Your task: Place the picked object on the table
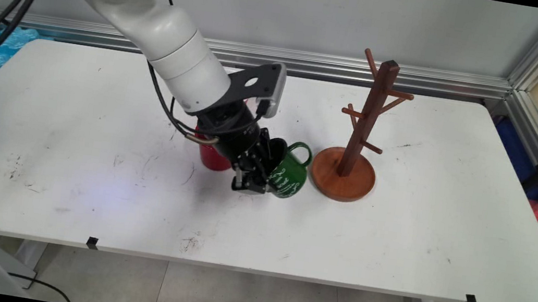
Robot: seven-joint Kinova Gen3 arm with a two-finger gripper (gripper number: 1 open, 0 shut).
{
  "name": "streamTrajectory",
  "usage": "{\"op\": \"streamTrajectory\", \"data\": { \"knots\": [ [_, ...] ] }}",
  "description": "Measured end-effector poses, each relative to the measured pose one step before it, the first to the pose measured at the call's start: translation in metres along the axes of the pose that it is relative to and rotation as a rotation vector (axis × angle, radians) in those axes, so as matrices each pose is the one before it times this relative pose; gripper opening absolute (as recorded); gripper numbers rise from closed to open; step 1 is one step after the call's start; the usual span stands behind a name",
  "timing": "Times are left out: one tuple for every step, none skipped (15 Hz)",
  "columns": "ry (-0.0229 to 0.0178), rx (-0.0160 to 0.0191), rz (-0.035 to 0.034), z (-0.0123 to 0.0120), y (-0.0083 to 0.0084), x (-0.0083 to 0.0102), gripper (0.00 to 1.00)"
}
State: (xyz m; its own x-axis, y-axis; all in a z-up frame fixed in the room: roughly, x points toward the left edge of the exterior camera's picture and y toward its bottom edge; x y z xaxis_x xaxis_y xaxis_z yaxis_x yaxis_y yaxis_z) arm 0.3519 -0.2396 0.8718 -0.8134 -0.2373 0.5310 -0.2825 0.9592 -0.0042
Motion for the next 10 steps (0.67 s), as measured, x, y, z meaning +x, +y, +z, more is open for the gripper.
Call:
{"op": "streamTrajectory", "data": {
  "knots": [
    [-0.01443,-0.00089,0.01154,0.00042,-0.00027,-0.00267,0.0],
    [-0.01411,-0.00087,0.01124,0.00052,-0.00034,-0.00268,0.0],
    [-0.01249,-0.00062,0.00977,0.00047,-0.00031,-0.00246,0.0],
    [-0.00809,-0.00038,0.00645,0.00035,-0.0002,-0.00159,0.0],
    [-0.01456,-0.00027,0.01049,0.00067,-0.0004,-0.00313,0.0],
    [-0.01453,-0.00035,0.01031,0.00074,-0.00033,-0.00317,0.0],
    [-0.01232,-0.00029,0.00832,0.00071,-0.00027,-0.00286,0.0],
    [-0.0085,-0.00011,0.00517,0.00046,-0.00013,-0.00202,0.0],
    [-0.01217,-0.00035,0.0075,0.00073,-0.00016,-0.00292,0.0],
    [-0.0145,-0.00053,0.00795,0.00087,-0.00014,-0.00328,0.0]
  ]
}}
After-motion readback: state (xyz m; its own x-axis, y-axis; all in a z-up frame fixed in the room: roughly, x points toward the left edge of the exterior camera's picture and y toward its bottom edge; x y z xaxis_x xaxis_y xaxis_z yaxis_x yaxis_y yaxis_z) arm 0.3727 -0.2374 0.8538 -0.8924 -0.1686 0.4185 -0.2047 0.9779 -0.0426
